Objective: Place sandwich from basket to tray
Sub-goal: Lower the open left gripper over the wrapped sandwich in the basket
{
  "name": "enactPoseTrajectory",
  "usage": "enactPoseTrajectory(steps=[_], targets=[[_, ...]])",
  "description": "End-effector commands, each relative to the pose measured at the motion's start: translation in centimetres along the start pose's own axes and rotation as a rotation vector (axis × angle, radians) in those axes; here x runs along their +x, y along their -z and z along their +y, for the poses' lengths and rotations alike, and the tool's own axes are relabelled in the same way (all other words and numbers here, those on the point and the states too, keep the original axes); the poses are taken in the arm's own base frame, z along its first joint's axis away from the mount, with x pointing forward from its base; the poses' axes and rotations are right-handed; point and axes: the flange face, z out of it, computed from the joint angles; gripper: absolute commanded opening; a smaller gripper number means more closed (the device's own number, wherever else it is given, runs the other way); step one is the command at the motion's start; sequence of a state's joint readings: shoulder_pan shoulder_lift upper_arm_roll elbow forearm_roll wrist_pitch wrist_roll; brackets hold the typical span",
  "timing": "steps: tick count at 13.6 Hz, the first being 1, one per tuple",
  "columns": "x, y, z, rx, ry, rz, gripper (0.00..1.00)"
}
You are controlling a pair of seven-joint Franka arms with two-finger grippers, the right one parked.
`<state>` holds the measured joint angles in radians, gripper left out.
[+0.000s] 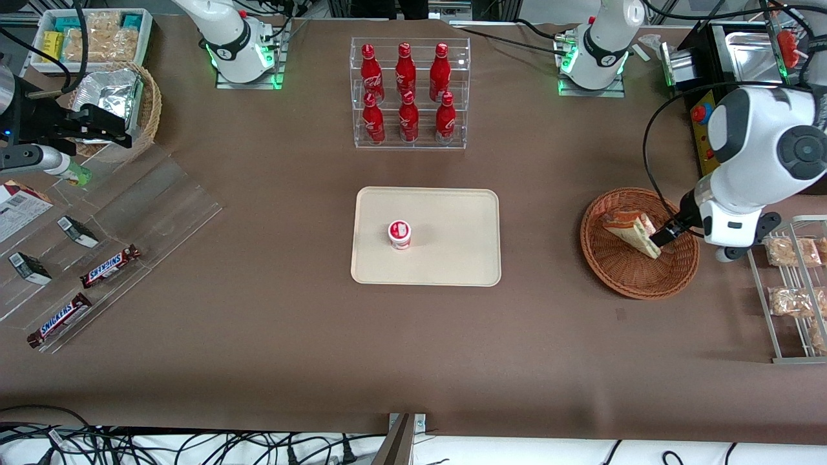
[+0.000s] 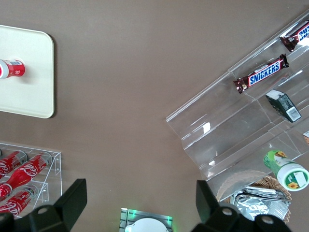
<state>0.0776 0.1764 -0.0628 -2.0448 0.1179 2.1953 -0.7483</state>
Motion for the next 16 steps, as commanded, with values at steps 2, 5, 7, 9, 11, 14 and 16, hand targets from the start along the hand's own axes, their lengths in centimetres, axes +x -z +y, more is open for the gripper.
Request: enactPoseTrajectory(steps=[2, 5, 7, 9, 11, 14, 16], targets=[[-1.9, -5.0, -2.8, -0.023, 0.056, 0.083, 1.0], [-2.9, -8.5, -3.0, -0.062, 0.124, 0.089, 1.0], [-3.9, -10.2, -3.2, -0.078, 0.132, 0.089, 1.0], [-4.9, -11.4, -3.6, -0.092, 0.127, 0.09, 1.0], [-5.0, -12.1, -3.7, -0.086, 0.126, 0.081, 1.0], [-5.1, -12.5, -3.7, -0.08, 0.124, 0.074, 0.45], [-5.1, -12.2, -3.5, -0.085, 0.12, 0.079, 0.0]])
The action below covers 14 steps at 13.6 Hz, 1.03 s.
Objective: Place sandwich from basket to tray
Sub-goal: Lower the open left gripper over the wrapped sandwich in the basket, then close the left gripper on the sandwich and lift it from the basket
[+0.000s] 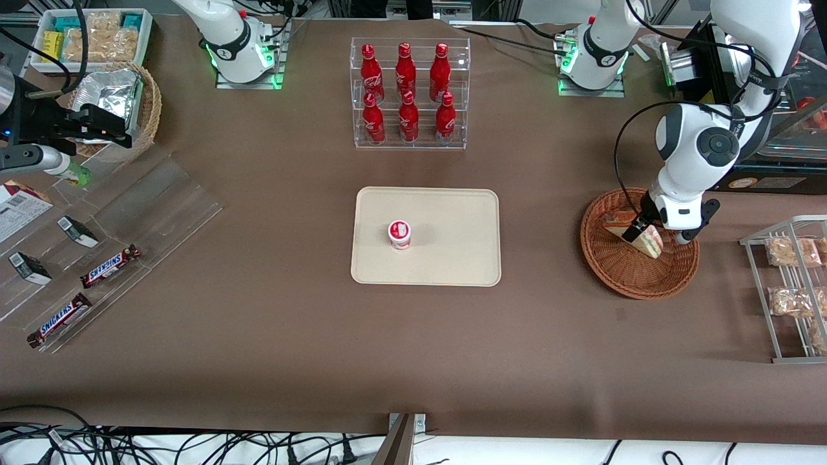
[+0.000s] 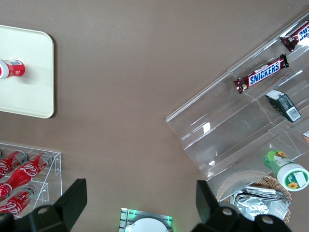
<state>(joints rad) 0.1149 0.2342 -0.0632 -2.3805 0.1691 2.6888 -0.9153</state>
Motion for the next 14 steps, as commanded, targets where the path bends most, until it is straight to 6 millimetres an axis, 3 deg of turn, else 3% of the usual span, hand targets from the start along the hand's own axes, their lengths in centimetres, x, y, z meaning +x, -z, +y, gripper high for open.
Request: enactPoseTrajectory(steps=[1, 6, 8, 14], targets=[[-0.1, 0.4, 0.2, -0.005, -0.013, 0.021, 0.0], [0.3, 1.9, 0.8, -0.02, -0.022, 0.041, 0.0], [1.5, 4.1, 1.4, -0.004, -0.038, 0.047, 0.0], [6.6, 16.3, 7.2, 0.084, -0.07, -0.061, 0.0]])
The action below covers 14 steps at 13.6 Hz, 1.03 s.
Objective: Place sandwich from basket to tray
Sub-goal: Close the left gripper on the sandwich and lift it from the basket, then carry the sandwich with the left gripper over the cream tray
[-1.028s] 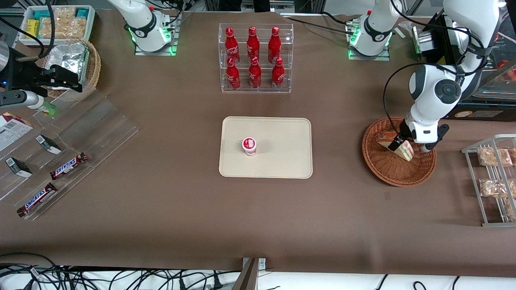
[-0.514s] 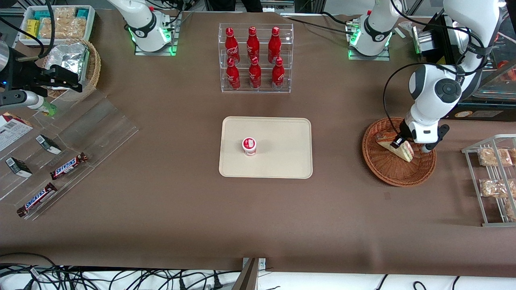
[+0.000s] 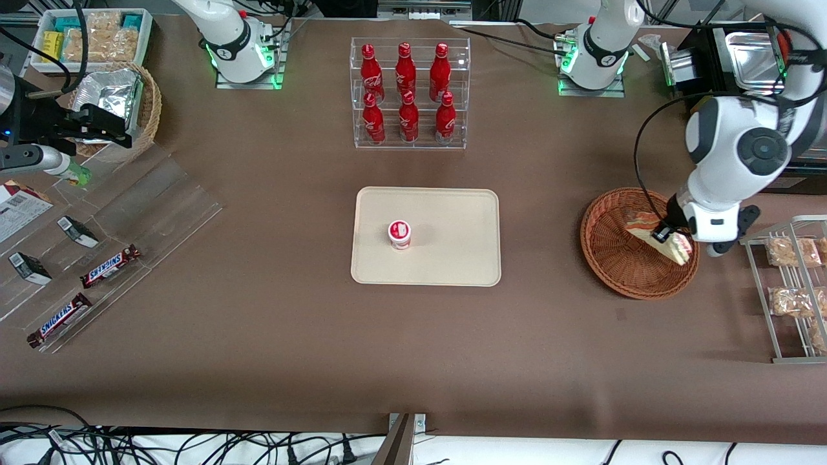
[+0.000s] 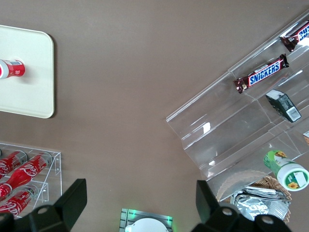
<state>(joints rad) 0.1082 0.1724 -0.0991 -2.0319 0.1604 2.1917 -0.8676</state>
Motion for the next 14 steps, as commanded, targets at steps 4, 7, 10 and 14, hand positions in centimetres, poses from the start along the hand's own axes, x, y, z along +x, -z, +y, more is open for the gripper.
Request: enactPoseTrajectory(steps=[4, 7, 10, 14], targets=[[2.4, 12.4, 3.6, -0.052, -0.153, -0.121, 0.0], [-0.3, 16.2, 7.2, -0.059, -0.334, -0.146, 0.0], [-5.9, 17.0, 11.3, -0.066, -0.586, -0.134, 0.0], [-12.7, 15.8, 15.8, -0.061, -0.907, -0.144, 0.0]])
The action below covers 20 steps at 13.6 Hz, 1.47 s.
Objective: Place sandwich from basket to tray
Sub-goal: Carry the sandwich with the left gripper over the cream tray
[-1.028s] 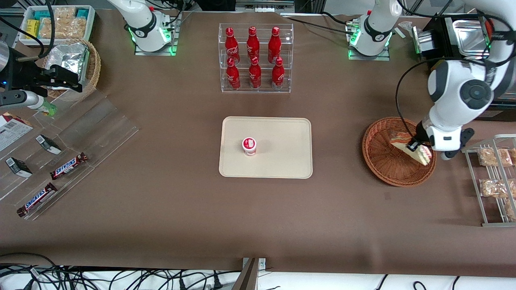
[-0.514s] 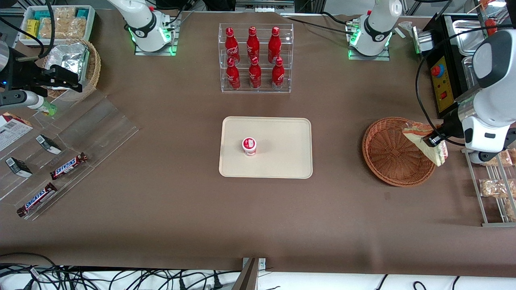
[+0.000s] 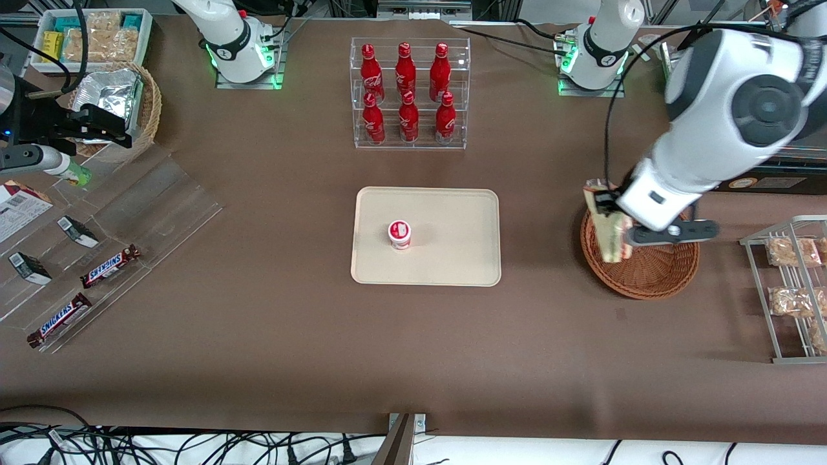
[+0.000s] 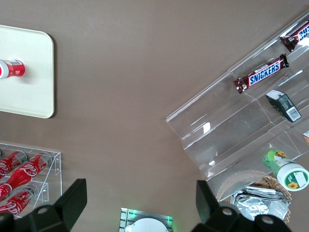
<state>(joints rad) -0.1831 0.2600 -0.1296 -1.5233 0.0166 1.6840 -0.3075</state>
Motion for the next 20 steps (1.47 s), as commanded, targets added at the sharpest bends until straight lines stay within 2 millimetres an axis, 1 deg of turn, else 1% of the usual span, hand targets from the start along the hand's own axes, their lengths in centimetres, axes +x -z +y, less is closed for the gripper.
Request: enactPoseTrajectory(steps=[1, 3, 5, 6, 8, 9, 11, 13, 15, 17, 19, 20], targets=[[-0.2, -1.4, 4.0, 0.003, -0.143, -0.03, 0.0], [-0.2, -3.0, 7.1, -0.008, -0.184, -0.006, 0.0], [-0.5, -6.3, 10.8, 0.006, -0.197, -0.015, 0.0], [-0.4, -7.7, 11.4, 0.005, -0.172, -0.003, 0.0], [-1.5, -11.2, 14.0, -0.009, -0.163, 0.037, 0.0], [-2.1, -13.0, 14.9, -0.017, -0.153, 0.058, 0.0], [-3.2, -16.5, 17.3, -0.026, -0.164, 0.069, 0.0], [-3.9, -19.8, 18.9, -0.006, -0.161, 0.04, 0.0], [-4.3, -22.6, 20.1, 0.036, -0.147, 0.045, 0.0], [-4.9, -25.7, 21.9, 0.037, -0.13, 0.045, 0.01], [-5.1, -27.0, 22.3, 0.04, -0.136, 0.037, 0.02], [-5.2, -27.6, 22.3, 0.06, -0.154, 0.042, 0.05]])
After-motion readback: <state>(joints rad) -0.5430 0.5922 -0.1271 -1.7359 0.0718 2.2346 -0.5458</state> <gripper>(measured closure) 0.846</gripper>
